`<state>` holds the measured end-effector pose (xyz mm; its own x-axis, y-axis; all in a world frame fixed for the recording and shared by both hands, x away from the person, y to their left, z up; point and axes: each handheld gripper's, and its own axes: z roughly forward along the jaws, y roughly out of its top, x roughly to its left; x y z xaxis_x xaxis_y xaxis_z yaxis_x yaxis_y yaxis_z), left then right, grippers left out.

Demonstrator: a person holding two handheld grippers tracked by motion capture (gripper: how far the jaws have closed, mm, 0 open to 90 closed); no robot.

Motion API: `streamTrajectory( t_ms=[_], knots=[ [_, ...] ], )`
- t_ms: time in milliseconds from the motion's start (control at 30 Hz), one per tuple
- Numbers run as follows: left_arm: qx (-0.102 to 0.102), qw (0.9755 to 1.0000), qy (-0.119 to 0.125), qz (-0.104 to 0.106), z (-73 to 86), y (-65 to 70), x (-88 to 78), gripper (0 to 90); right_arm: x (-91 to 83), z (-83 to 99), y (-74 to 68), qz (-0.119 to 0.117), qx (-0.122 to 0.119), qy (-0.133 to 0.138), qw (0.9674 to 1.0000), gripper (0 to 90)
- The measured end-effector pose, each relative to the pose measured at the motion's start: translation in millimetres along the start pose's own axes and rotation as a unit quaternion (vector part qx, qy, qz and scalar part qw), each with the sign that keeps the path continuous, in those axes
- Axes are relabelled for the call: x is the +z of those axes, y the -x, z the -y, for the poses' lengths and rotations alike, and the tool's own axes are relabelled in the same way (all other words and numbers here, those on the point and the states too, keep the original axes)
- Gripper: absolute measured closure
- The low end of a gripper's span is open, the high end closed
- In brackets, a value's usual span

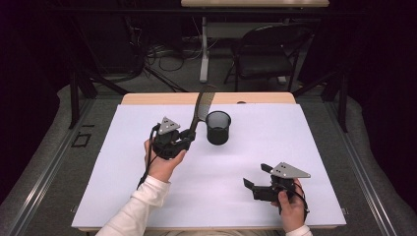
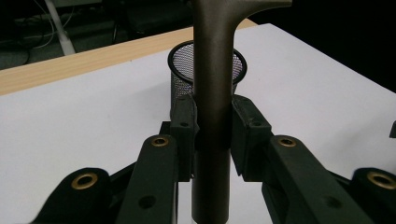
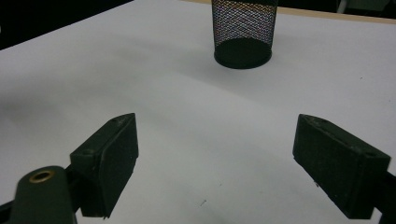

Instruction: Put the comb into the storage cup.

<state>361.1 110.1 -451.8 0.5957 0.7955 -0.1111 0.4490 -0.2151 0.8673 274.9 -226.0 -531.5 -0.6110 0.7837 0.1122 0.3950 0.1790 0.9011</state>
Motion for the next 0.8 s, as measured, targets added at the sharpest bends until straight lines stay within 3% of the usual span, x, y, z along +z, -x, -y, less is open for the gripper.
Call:
streamTrajectory(
  t_ms=[433,800],
  knots=[
    [0.003,0.9991,0.042,-0.01,11.3,2.0,1.0,72.6,3.4,0.5,-2.4,-0.001,-0.002,-0.007,1.0,14.0],
    [0.006,0.9988,0.048,-0.006,22.5,0.7,6.6,72.6,6.4,-0.2,-4.3,0.007,0.0,-0.004,1.0,13.8]
  ],
)
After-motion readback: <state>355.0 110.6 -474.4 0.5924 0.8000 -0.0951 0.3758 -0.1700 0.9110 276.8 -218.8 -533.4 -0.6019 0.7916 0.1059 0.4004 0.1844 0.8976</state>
